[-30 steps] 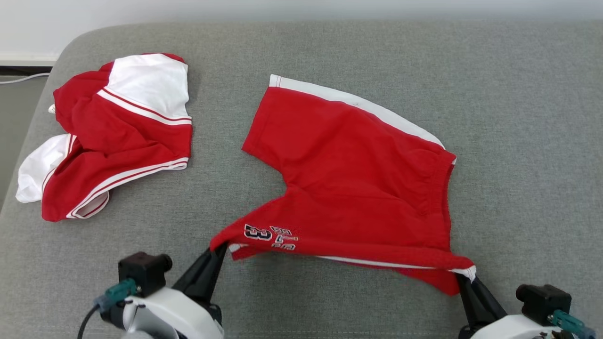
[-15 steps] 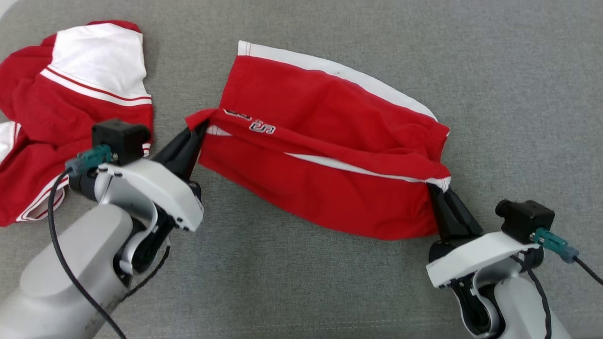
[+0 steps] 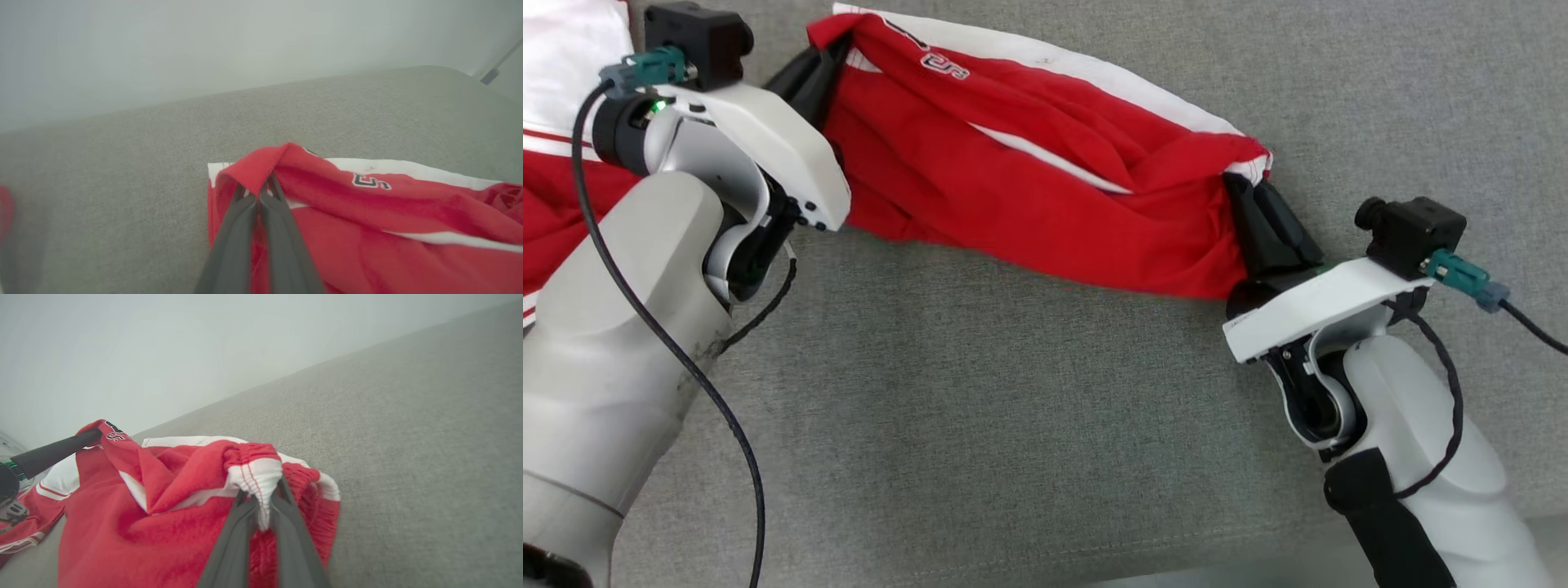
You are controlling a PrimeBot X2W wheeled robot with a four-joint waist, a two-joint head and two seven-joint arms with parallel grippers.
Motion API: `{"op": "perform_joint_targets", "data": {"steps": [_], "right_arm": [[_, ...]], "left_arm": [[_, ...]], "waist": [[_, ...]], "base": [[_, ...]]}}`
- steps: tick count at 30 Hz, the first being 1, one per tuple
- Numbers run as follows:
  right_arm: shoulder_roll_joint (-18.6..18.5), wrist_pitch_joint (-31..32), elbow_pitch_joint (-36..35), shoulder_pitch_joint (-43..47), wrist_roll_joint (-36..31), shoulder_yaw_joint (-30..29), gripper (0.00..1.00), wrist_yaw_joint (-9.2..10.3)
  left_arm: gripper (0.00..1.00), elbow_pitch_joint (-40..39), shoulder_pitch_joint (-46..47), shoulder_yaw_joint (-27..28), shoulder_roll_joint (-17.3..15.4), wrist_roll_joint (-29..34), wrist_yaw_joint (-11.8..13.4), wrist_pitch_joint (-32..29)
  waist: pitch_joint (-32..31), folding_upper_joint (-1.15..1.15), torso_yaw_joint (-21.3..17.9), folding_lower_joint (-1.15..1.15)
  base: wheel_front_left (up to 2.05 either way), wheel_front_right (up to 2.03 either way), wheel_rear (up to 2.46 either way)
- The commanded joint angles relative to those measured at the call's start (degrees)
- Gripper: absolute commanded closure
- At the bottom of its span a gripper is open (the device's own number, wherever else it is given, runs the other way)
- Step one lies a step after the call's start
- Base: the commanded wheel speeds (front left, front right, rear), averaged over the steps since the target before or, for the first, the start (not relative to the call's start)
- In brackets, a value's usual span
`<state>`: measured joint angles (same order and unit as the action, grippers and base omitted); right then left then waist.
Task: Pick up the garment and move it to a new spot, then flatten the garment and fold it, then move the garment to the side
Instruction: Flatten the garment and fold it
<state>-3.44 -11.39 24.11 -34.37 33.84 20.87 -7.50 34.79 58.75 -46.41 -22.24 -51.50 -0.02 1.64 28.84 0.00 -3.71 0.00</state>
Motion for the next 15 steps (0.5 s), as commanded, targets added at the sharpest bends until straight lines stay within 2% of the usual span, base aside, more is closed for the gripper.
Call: {"op": "perform_joint_targets", "data": {"steps": [1, 10, 15], "right_arm": [[0.56, -1.06, -0.64, -1.04, 0.98, 0.96, 1.0, 0.01], [0.56, -2.42, 4.45, -6.75, 0.86, -1.28, 1.0, 0.01], [0.56, -2.54, 8.22, -8.95, 1.57, -0.1, 1.0, 0.01]], "left_arm": [[1.0, 0.79, 3.23, 2.41, -1.49, 0.31, -0.33, 1.02], [1.0, 8.16, 8.22, 3.93, 0.58, 0.44, -0.11, 4.23], [1.0, 13.01, 9.17, 3.48, 1.84, -0.27, -1.81, 3.07]], "waist": [[0.73, 0.0, -0.72, 0.0], [2.85, 0.0, -0.64, 0.0], [3.65, 0.0, -0.53, 0.0]], "base": [[0.0, 0.0, 0.0], [0.0, 0.0, 0.0], [0.0, 0.0, 0.0]]}}
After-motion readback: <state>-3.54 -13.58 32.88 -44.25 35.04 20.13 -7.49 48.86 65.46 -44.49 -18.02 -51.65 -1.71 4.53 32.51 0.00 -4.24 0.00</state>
